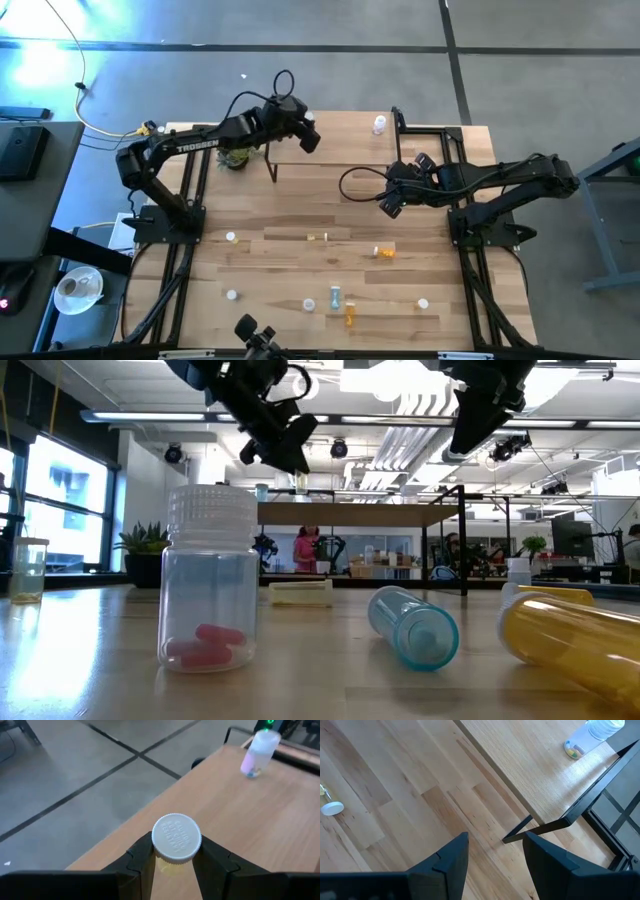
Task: Pick and place medicine bottles onto shelf by color
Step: Put the top right yellow pill bottle on the shelf
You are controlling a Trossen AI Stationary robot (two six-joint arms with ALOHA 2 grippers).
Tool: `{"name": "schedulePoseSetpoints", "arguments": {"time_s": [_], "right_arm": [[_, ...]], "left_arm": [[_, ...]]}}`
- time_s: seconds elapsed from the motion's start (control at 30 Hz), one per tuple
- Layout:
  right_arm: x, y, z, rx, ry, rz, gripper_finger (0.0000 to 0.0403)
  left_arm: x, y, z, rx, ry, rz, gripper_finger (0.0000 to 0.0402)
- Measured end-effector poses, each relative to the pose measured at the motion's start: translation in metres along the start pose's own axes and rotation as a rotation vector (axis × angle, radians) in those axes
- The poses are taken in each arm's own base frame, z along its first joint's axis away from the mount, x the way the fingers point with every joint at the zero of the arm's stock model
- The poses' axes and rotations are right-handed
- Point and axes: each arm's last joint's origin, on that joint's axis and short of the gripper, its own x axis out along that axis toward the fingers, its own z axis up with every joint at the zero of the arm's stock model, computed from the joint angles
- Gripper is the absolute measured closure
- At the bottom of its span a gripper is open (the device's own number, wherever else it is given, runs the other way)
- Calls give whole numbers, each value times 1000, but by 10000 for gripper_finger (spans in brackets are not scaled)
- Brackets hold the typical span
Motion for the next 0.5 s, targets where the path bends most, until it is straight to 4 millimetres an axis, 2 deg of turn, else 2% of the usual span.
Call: {"name": "schedulePoseSetpoints", "arguments": {"time_s": [0.5], "right_arm": [[0,0,0,18,0,0,224]], "left_arm": [[26,-5,-13,-8,38,16,296]]}}
